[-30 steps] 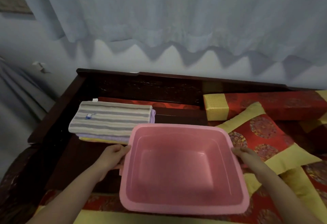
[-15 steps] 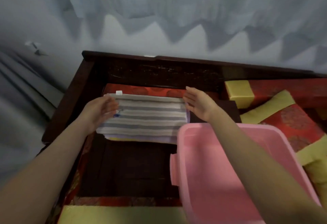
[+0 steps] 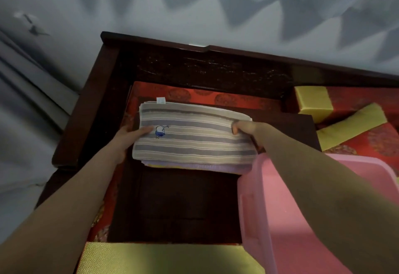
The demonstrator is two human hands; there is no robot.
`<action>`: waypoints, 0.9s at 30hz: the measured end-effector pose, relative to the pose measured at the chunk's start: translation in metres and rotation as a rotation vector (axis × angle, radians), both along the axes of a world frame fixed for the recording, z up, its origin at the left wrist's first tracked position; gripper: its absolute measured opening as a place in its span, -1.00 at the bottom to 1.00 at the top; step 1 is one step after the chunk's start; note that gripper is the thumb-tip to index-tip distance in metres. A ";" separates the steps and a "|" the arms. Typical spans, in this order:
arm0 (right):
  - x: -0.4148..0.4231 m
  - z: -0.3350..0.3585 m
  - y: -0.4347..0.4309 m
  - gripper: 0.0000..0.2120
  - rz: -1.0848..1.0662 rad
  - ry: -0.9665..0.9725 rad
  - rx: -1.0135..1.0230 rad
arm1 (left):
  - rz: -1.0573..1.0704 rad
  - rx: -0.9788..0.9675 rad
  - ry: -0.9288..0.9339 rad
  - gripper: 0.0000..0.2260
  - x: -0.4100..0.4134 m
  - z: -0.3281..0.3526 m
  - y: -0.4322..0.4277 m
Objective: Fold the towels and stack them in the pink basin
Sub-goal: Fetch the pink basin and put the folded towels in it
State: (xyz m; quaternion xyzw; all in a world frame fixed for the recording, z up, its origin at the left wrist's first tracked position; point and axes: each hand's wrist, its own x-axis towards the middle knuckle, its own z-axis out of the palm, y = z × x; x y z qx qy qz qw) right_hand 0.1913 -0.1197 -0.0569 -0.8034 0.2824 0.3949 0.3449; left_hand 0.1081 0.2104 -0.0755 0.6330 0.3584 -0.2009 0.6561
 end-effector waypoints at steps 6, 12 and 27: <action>0.012 -0.022 0.038 -0.35 -0.092 -0.012 0.187 | 0.034 -0.128 0.068 -0.37 -0.004 -0.014 0.046; 0.012 -0.001 0.069 -0.73 -0.120 -0.052 0.344 | 0.128 -0.295 0.065 -0.75 -0.012 -0.024 0.059; -0.004 -0.001 0.052 -0.70 -0.222 0.044 0.644 | 0.140 -0.366 0.019 -0.73 -0.029 0.020 0.063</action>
